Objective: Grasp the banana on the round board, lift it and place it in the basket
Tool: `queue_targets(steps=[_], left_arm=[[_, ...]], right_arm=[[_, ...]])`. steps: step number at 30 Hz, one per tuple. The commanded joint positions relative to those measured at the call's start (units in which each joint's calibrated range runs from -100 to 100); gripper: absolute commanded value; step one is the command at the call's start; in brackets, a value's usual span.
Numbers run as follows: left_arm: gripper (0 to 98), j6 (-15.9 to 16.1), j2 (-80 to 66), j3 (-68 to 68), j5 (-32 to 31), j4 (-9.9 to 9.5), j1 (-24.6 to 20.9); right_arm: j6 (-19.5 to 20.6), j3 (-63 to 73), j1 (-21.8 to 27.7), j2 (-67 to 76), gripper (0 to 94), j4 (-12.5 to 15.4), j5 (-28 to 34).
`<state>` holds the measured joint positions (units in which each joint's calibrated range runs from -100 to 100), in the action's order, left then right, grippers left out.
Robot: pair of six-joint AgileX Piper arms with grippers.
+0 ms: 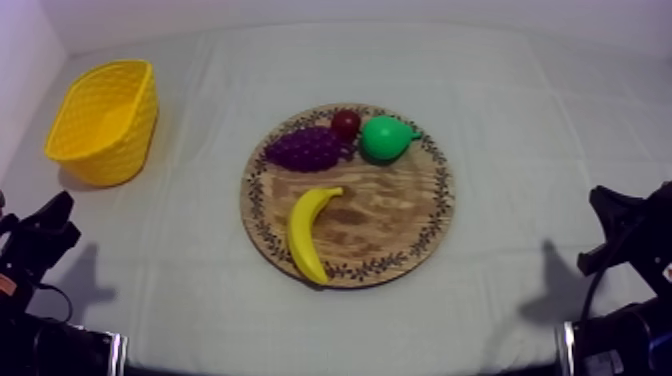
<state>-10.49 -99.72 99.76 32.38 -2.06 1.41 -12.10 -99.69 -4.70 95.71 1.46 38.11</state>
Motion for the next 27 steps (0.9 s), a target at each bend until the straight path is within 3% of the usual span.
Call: queue_targets(steps=[1,18,23,27], left_arm=[[0.1,10.42,-0.28,-1.1,4.41,-0.11,1.31],[0.1,10.66,-0.28,-1.2,4.83,-0.04,1.31],[0.1,8.4,2.42,-3.17,3.18,-0.98,2.37],[0.1,4.88,8.7,-15.52,10.0,-1.33,3.77]], right_arm=[[0.01,0.03,0.03,0.04,0.5,0.03,0.04],[0.01,0.03,0.03,0.04,0.5,0.03,0.04],[0.01,0.03,0.03,0.04,0.5,0.03,0.04],[0.01,0.03,0.03,0.04,0.5,0.03,0.04]])
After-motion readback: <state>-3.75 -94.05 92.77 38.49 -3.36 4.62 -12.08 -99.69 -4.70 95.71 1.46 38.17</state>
